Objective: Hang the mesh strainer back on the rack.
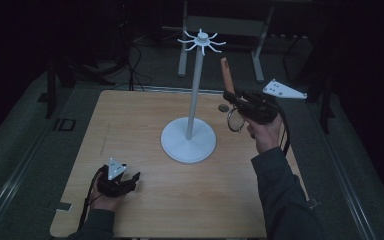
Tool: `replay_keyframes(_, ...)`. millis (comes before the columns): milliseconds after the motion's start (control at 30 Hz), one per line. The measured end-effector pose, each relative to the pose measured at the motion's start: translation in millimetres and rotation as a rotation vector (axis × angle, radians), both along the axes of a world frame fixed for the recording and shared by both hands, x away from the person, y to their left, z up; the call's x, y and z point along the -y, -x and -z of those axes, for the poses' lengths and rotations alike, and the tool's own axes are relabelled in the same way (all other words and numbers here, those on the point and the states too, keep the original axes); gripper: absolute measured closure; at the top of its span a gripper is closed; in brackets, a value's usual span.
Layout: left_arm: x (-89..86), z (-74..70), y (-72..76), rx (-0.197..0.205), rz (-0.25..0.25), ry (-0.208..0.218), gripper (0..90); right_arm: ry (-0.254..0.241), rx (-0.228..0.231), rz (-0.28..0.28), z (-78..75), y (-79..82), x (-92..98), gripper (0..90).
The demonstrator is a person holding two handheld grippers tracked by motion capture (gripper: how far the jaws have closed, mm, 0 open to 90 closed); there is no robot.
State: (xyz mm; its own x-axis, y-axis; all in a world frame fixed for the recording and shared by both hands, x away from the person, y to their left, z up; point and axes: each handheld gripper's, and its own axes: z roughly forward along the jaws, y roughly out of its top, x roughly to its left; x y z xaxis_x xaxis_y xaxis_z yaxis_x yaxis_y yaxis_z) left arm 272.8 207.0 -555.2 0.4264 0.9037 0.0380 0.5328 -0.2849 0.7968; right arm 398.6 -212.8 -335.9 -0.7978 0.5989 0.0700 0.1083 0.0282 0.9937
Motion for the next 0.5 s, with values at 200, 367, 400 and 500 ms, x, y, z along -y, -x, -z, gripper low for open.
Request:
replay_keyframes(200,0.1,-0.1,0.1,0.000,0.000,0.001,37.5,-0.002,0.019,-0.005,-5.8,1.1,-2.7,68.3)
replay_keyframes(367,0.0,-0.2,0.1,0.002,-0.001,0.003,37.6,-0.004,0.026,-0.008,-8.9,2.0,-3.8,68.3)
replay_keyframes(400,0.0,-0.1,-0.1,0.002,0.001,0.002,37.6,-0.005,0.027,-0.008,-9.2,1.9,-3.8,68.3)
replay_keyframes(500,0.1,0.1,-0.2,-0.002,0.002,0.000,37.5,-0.009,0.030,-0.009,-11.6,2.3,-3.8,68.3)
